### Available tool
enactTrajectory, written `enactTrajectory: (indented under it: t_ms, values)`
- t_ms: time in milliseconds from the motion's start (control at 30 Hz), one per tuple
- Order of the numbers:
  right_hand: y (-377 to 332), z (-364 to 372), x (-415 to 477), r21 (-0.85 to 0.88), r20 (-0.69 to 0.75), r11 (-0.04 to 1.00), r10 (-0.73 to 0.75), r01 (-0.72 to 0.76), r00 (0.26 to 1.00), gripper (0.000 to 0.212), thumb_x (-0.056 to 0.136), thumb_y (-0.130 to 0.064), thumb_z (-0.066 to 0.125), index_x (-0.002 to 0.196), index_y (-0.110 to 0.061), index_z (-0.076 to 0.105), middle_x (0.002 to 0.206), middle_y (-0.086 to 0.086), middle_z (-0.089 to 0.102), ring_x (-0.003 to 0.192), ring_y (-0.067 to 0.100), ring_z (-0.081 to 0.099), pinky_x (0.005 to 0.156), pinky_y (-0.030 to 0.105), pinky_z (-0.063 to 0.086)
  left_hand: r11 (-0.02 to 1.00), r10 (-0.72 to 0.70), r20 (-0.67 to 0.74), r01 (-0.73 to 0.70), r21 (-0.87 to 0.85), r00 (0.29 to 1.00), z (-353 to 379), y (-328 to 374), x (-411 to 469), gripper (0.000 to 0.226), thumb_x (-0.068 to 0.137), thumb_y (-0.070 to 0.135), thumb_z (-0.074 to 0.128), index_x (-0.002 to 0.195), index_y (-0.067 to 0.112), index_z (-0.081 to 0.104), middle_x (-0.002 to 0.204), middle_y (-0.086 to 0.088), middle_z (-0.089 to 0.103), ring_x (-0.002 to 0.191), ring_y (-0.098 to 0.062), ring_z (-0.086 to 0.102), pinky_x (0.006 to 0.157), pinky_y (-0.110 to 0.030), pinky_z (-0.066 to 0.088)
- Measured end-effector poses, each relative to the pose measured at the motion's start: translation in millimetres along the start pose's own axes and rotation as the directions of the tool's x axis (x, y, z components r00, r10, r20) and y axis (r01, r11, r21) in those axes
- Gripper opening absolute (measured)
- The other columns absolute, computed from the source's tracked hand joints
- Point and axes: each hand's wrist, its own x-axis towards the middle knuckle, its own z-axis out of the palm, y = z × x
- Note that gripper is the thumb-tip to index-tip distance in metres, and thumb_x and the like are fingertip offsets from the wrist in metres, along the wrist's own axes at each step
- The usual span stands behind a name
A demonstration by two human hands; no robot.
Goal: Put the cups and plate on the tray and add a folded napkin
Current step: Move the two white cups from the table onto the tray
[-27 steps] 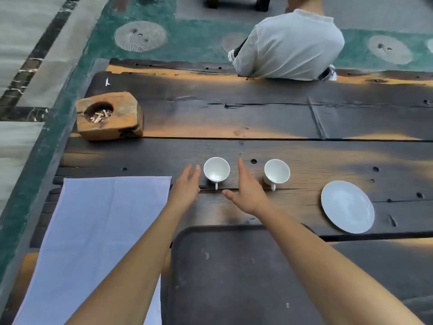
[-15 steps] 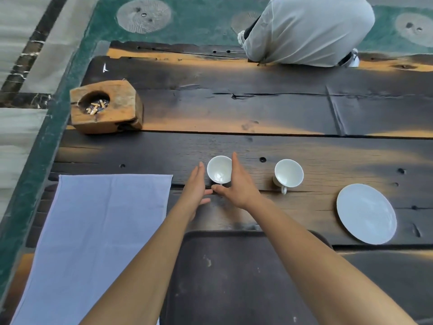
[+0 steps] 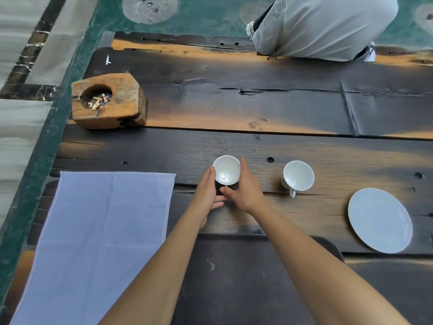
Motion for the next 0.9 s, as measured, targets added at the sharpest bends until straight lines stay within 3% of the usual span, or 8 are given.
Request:
enactTrajectory:
  t_ms: [300, 533, 667, 900]
  values:
    - [6, 8, 2, 0.073, -0.027, 0.996, 0.046, -0.044, 0.999, 0.092, 0.089, -0.021, 0.073, 0.158, -0.021, 0.011, 0.131, 0.009, 0.063, 0.12, 0.033, 0.056, 0.086, 0.029, 0.039, 0.998, 0.001, 0.001, -0.001, -0.06, 1.0, 5, -3, 0, 0.054, 0.106, 0.057, 0.031, 0.156, 0.035, 0.036, 0.155, 0.002, 0.049, 0.112, -0.029, 0.07, 0.102, -0.041, 0.055]
    - [3, 9, -2, 0.09, -0.051, 0.996, 0.034, -0.029, 0.998, 0.086, 0.091, -0.02, 0.069, 0.156, -0.022, 0.014, 0.124, 0.008, 0.065, 0.113, 0.033, 0.06, 0.083, 0.03, 0.04, 0.997, 0.004, 0.033, -0.001, -0.083, 0.999, 6, -3, -5, 0.055, 0.106, 0.058, 0.031, 0.157, 0.036, 0.033, 0.157, 0.002, 0.046, 0.102, -0.021, 0.071, 0.102, -0.039, 0.055]
    - [-1, 7, -8, 0.106, -0.074, 0.994, 0.022, -0.014, 0.997, 0.084, 0.09, -0.02, 0.07, 0.155, -0.022, 0.017, 0.121, 0.007, 0.066, 0.11, 0.033, 0.061, 0.082, 0.03, 0.042, 0.995, 0.018, 0.03, -0.015, -0.103, 0.999, 5, -2, -9, 0.055, 0.106, 0.057, 0.032, 0.156, 0.035, 0.035, 0.156, 0.001, 0.047, 0.113, -0.025, 0.069, 0.105, -0.04, 0.053]
    - [-7, 6, -25, 0.09, -0.09, 0.996, -0.018, 0.026, 0.996, 0.081, 0.089, -0.02, 0.07, 0.152, -0.02, 0.02, 0.12, 0.005, 0.065, 0.109, 0.033, 0.061, 0.081, 0.032, 0.043, 0.991, 0.022, 0.032, -0.018, -0.131, 0.999, -1, -6, -26, 0.054, 0.106, 0.057, 0.031, 0.157, 0.037, 0.034, 0.157, 0.008, 0.044, 0.116, -0.027, 0.068, 0.108, -0.042, 0.051]
